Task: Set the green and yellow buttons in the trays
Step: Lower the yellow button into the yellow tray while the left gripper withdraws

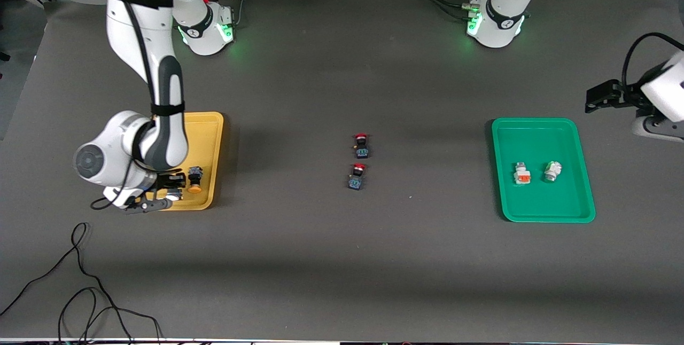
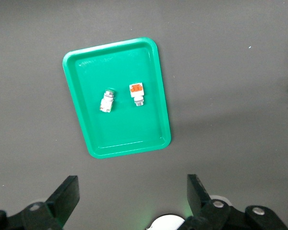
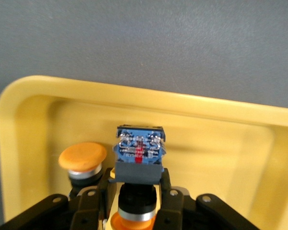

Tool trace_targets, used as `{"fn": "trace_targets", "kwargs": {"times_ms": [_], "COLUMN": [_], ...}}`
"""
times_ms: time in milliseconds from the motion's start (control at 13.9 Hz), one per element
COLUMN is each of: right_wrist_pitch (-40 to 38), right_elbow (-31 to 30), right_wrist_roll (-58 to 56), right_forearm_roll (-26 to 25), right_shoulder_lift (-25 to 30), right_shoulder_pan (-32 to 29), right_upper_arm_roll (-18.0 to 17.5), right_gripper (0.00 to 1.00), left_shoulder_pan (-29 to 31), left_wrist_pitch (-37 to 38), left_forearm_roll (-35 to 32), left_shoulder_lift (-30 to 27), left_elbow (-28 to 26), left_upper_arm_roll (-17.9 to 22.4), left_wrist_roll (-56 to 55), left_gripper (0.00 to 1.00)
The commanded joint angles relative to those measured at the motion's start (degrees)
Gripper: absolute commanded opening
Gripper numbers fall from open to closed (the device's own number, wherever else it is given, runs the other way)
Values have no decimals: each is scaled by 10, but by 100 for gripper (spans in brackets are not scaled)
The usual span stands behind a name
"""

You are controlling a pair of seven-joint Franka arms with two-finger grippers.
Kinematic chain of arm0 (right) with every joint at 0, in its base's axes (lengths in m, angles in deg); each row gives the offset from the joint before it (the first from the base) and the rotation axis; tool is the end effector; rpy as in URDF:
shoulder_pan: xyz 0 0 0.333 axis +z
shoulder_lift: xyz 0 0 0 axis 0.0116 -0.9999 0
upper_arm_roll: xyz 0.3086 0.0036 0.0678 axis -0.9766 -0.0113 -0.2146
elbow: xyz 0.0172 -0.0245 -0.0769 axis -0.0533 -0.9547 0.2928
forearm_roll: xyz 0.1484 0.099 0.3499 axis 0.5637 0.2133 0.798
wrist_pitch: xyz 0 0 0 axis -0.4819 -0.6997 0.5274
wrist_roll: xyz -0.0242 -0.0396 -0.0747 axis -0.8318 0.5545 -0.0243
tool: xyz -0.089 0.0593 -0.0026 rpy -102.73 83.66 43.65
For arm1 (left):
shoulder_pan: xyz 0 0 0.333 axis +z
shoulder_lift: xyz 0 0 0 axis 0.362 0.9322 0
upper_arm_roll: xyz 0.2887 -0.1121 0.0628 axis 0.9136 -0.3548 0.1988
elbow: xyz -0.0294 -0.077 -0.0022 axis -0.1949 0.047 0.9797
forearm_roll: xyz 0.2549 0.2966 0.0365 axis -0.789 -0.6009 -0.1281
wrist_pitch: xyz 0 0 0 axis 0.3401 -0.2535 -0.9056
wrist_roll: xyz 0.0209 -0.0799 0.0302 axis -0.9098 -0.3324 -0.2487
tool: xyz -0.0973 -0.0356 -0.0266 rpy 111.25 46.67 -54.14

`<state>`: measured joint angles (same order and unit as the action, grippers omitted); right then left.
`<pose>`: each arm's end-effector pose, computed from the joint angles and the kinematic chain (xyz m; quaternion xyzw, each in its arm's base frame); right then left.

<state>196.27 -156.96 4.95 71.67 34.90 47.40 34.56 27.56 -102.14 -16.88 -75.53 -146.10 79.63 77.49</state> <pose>0.5909 -0.0115 0.2004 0.9964 0.0602 -0.0565 0.0176 0.5576 -0.0185 0.6008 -0.9937 0.0911 0.0654 0.0083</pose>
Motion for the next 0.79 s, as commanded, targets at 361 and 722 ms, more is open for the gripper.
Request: {"fn": "trace_targets", "kwargs": {"times_ms": [361,722], "right_wrist_pitch": [-4,-31], "right_elbow": [-12,-6], "right_wrist_roll": [-104,-104], "right_forearm_roll": [35,47], "right_shoulder_lift": [0,15], "right_shoulder_pan": [-74,-85], "right_upper_arm_roll": [-8,-12], "right_gripper": [0,100], "left_shoulder_pan": [-72,-71], "left_wrist_pitch": [-21,-26], "left_forearm_roll": [9,21], "left_shoulder_lift": [-42,-41], "left_elbow": [-43,-45], "left_upper_arm_roll": [53,53], "left_wrist_roll": [-39,-40], "left_gripper": [100,100]}}
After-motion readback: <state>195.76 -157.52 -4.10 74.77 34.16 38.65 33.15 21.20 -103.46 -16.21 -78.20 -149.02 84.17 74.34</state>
